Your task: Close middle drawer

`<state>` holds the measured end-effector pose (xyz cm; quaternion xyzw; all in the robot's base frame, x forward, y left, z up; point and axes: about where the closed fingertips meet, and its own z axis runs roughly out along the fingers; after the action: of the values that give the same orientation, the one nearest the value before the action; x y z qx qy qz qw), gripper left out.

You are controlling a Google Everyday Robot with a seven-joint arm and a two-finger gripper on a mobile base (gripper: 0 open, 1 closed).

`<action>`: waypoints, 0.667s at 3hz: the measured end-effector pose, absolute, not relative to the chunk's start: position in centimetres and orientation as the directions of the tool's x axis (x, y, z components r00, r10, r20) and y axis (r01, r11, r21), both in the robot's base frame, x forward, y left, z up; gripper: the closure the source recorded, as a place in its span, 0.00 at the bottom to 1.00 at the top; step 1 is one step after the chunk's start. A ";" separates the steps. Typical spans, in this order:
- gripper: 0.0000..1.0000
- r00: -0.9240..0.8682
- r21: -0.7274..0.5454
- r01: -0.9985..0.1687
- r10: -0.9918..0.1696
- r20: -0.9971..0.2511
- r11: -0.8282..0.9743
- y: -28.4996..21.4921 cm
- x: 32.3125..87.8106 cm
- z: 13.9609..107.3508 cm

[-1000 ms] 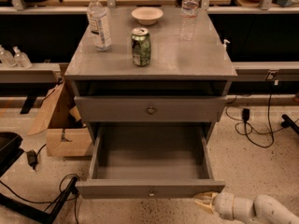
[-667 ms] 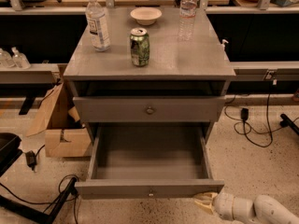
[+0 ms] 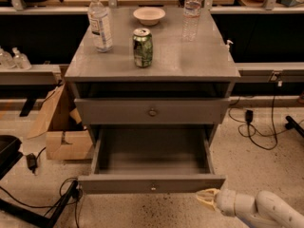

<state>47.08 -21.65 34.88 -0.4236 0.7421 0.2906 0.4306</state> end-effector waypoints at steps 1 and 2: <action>1.00 -0.223 0.039 -0.892 -0.363 -0.905 0.451 -19.6 51.1 36.7; 1.00 -0.220 0.037 -0.893 -0.362 -0.906 0.449 -19.5 50.9 36.8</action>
Offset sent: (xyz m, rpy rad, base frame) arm 0.1497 0.0820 0.0708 0.0859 -0.1639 0.0885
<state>50.93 -19.47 36.78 -0.4338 0.7230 0.2952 0.4493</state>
